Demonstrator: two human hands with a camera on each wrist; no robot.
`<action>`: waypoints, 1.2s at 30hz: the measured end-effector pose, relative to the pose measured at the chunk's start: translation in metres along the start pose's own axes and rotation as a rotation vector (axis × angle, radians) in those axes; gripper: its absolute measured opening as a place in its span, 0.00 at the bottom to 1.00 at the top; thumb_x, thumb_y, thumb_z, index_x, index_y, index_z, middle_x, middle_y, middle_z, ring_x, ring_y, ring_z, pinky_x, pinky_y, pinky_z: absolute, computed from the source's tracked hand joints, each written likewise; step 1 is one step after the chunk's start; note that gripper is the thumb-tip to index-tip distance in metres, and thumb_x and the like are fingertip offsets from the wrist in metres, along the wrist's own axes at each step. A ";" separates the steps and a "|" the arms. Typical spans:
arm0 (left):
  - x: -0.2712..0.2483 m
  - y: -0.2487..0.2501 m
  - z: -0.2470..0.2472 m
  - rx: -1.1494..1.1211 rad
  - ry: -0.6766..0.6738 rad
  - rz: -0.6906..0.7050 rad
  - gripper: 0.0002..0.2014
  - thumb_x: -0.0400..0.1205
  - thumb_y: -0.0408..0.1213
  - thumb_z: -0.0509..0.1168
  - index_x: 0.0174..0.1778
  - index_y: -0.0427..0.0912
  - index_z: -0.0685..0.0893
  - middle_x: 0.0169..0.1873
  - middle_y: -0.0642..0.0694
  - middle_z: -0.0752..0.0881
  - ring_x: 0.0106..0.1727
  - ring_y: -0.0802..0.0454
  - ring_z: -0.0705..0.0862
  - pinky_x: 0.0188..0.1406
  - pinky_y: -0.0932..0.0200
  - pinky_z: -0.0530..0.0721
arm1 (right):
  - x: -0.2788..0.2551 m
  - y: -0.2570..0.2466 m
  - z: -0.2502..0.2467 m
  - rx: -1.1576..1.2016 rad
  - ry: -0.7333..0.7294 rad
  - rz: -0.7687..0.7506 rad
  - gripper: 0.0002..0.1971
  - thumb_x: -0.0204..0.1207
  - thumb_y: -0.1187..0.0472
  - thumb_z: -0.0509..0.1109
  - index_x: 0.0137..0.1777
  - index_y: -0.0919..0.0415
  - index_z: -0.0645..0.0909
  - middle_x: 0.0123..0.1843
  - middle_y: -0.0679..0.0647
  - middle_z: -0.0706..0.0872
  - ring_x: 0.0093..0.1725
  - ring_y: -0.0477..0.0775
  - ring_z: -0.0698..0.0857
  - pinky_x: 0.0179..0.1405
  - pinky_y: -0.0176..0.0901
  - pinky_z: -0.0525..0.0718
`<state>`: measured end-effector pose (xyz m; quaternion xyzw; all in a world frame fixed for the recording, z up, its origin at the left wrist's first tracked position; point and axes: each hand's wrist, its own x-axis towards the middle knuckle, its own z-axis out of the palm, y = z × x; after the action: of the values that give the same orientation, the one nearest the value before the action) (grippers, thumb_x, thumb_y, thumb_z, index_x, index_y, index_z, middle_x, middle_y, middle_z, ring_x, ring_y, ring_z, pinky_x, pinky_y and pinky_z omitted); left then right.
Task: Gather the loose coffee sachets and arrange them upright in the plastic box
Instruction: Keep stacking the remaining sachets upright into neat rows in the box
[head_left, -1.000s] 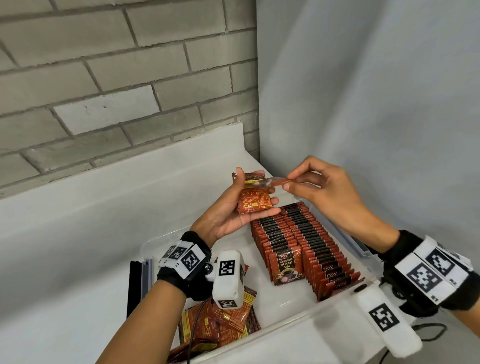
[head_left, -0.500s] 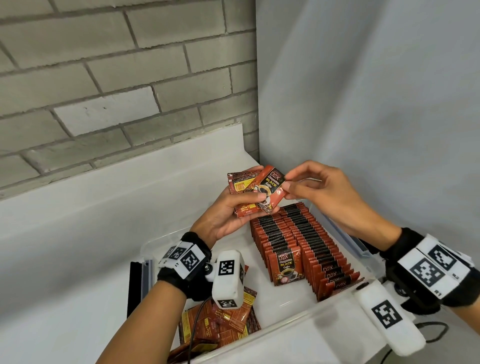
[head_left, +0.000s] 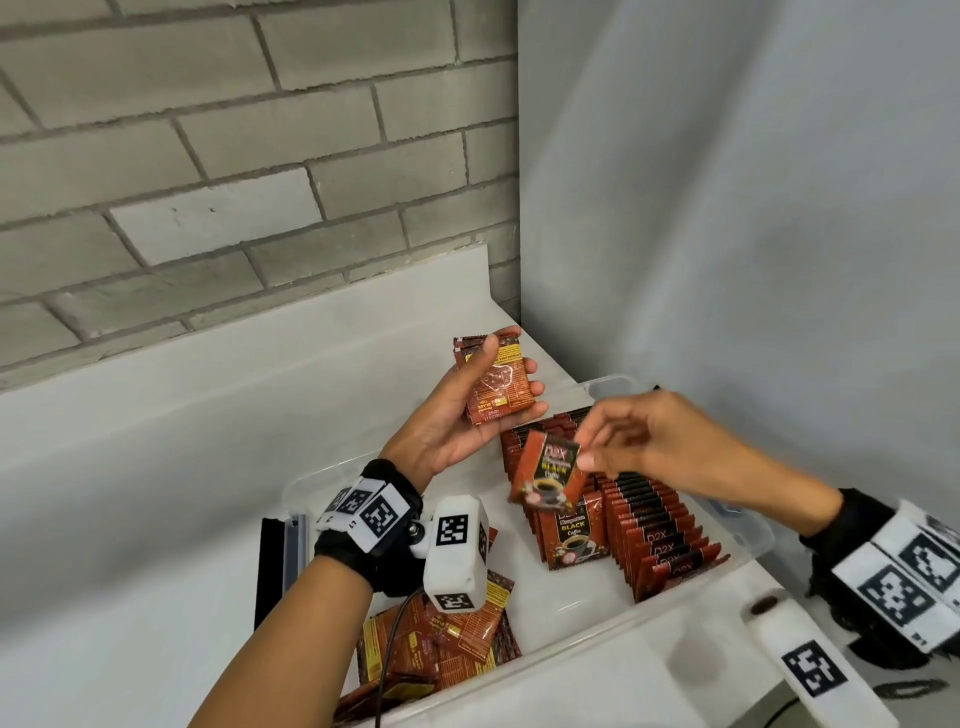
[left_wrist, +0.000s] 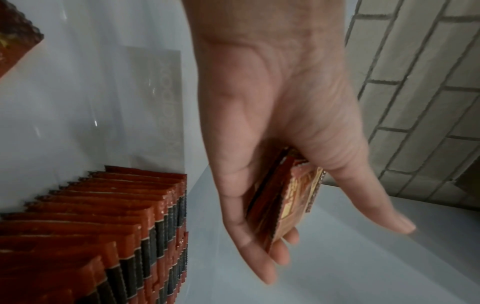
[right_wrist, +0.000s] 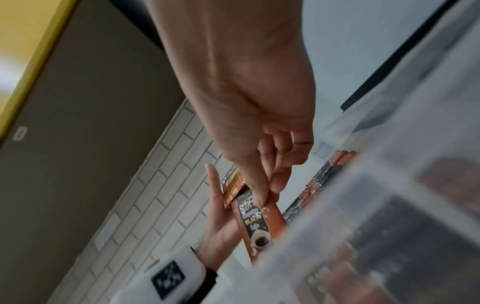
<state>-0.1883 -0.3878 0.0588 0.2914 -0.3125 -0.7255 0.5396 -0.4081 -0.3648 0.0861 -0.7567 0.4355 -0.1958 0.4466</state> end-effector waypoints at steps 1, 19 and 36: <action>0.000 0.000 0.000 -0.003 0.002 -0.001 0.43 0.49 0.49 0.88 0.60 0.42 0.81 0.43 0.38 0.89 0.42 0.43 0.90 0.43 0.47 0.90 | -0.002 0.003 0.003 -0.065 -0.017 -0.028 0.05 0.70 0.62 0.78 0.43 0.54 0.87 0.40 0.48 0.90 0.38 0.44 0.86 0.44 0.34 0.84; 0.000 -0.001 -0.001 -0.001 0.032 -0.017 0.44 0.48 0.48 0.88 0.60 0.42 0.82 0.44 0.37 0.89 0.44 0.43 0.90 0.44 0.47 0.90 | -0.007 0.027 0.017 -0.532 -0.118 -0.214 0.08 0.74 0.57 0.76 0.41 0.46 0.79 0.44 0.34 0.77 0.55 0.36 0.72 0.51 0.31 0.75; -0.003 0.001 0.005 -0.037 0.072 -0.042 0.17 0.72 0.26 0.64 0.58 0.35 0.78 0.39 0.36 0.87 0.41 0.41 0.90 0.40 0.48 0.90 | -0.005 0.024 0.013 -0.400 -0.117 -0.108 0.09 0.70 0.55 0.79 0.47 0.46 0.83 0.44 0.39 0.81 0.50 0.34 0.78 0.47 0.25 0.74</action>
<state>-0.1906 -0.3843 0.0630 0.3137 -0.2731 -0.7315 0.5403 -0.4137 -0.3589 0.0590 -0.8626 0.3978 -0.0847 0.3008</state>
